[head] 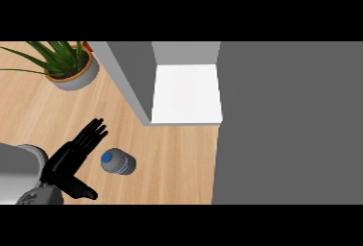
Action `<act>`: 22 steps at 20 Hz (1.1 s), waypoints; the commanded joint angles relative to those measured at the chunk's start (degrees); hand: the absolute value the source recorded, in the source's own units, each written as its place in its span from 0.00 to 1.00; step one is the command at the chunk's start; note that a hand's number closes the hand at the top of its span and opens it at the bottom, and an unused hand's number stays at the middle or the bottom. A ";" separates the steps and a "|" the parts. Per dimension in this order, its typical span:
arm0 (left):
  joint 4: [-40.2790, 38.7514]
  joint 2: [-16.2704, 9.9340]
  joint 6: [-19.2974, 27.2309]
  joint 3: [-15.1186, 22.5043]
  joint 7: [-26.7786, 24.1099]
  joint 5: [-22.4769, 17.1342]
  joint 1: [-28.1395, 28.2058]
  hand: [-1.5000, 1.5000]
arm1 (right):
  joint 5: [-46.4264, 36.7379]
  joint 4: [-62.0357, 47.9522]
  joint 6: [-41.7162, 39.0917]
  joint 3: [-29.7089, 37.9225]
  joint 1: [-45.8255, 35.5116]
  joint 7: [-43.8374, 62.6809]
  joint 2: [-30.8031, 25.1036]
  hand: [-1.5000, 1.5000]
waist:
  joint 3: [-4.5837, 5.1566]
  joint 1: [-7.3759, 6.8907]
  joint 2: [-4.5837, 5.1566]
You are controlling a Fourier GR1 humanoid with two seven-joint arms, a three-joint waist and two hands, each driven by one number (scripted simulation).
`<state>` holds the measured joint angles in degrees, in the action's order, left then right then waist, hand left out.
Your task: Pick up the bottled water, place it into the cabinet and close the cabinet
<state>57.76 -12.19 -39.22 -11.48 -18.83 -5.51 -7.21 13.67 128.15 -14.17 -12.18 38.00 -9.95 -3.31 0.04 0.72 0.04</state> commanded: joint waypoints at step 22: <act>-38.38 2.21 -0.41 2.70 -21.33 8.11 -16.04 0.00 | -3.38 -2.73 2.28 -3.12 -3.86 0.65 1.81 0.00 | 0.12 0.43 0.41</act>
<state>23.14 -11.67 -34.28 -9.18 -34.99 2.45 -22.43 11.65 127.72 -13.12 -14.42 37.04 -9.76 -2.68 0.00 1.06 0.18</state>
